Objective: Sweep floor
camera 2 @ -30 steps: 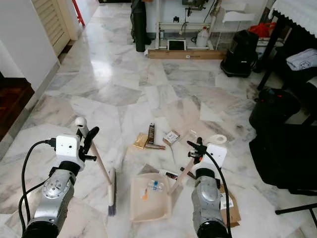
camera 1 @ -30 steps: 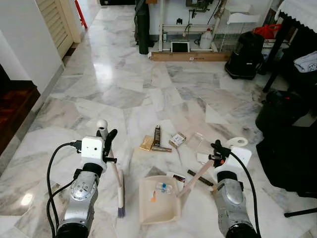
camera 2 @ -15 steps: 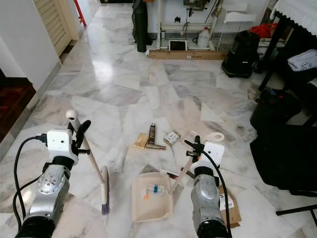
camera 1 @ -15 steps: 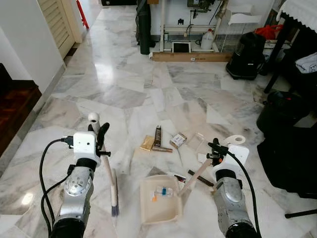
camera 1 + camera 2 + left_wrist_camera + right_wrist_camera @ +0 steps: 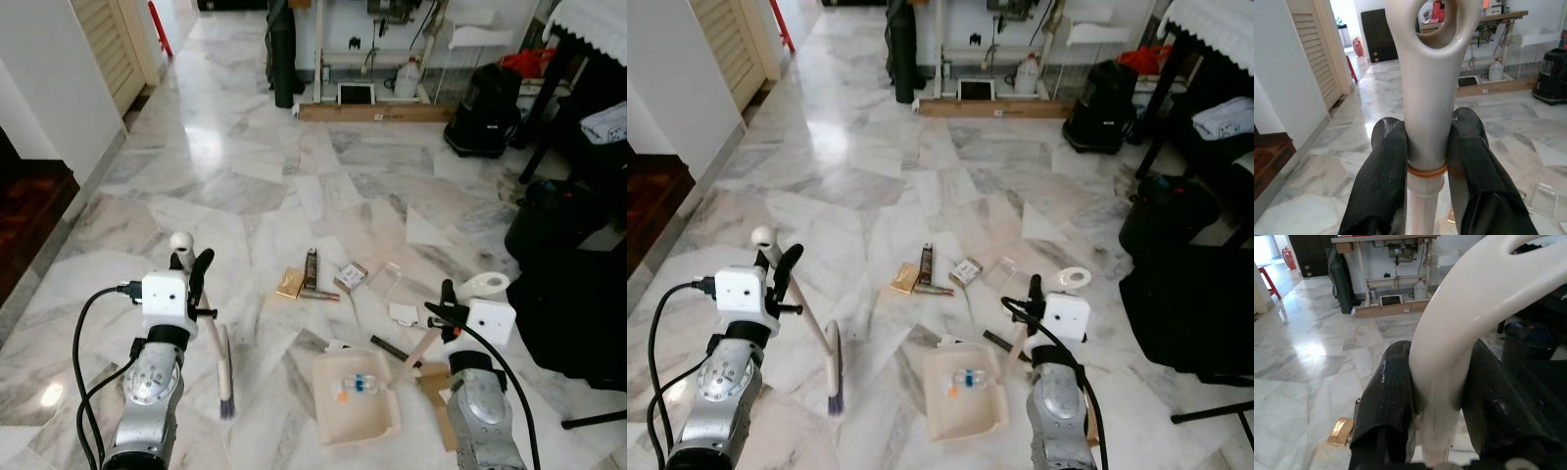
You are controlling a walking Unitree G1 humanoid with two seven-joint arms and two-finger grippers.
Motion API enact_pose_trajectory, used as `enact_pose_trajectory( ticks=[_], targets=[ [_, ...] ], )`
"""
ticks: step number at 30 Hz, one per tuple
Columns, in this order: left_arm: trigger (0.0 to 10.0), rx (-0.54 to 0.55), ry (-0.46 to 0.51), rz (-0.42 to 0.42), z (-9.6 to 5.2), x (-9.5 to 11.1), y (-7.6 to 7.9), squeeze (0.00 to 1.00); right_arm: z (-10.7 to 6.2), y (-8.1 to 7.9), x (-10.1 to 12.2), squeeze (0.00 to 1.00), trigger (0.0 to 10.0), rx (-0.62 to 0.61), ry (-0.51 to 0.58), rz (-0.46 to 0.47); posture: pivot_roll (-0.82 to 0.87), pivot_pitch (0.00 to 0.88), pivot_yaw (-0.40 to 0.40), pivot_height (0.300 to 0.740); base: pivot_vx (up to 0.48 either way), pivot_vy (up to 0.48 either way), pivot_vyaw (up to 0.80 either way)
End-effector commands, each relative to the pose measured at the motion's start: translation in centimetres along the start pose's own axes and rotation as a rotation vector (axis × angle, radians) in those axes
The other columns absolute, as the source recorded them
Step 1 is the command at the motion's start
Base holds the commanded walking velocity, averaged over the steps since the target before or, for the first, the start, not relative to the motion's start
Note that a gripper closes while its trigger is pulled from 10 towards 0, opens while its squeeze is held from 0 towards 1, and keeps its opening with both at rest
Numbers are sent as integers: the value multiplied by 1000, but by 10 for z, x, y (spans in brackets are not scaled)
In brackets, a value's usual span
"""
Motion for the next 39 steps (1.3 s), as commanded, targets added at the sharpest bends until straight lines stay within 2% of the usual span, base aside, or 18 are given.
enact_pose_trajectory(
  ticks=[1, 5, 12, 21, 24, 39],
  targets=[
    [10000, 3, 73, 25, 3, 17, -2, 0, 4, -4, 15, 0, 10000, -5, 57, 30, 59, 0, 10, 740, 0, 0, 0],
    [10000, 8, 70, 27, 3, 18, -5, 0, 2, -7, 17, 0, 10000, -13, 54, 38, 63, 0, 18, 740, 0, 0, 0],
    [10000, 27, 59, 34, 1, 17, -11, 0, -2, -12, 16, 0, 10000, 7, 43, 42, 65, 0, 20, 740, 0, 0, 778],
    [10000, 17, 37, 21, -4, 14, -6, 0, -6, -10, 17, 0, 10000, 3, 34, 47, 59, 0, 37, 740, 0, 0, 794],
    [10000, 13, 30, 21, -2, 14, -5, 0, -8, -15, 15, 0, 10000, 14, 17, 70, 54, 0, 37, 740, 0, 0, 794],
    [10000, 18, 12, 30, -5, 12, -7, 0, -7, -18, 14, 0, 10000, 20, -5, 101, 69, 0, 36, 740, 0, 0, 794]
  ],
)
Point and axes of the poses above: a point about 5 cm out from each wrist's last joint towards the gripper, its own z axis pointing out of the wrist towards the gripper, its own x axis along the axis of the wrist's last joint, y = z × x, the point moved 4 cm from there along z, pointing out of the wrist towards the gripper, and after that the axes turned 5 degrees about z, right-handed, at the moved point
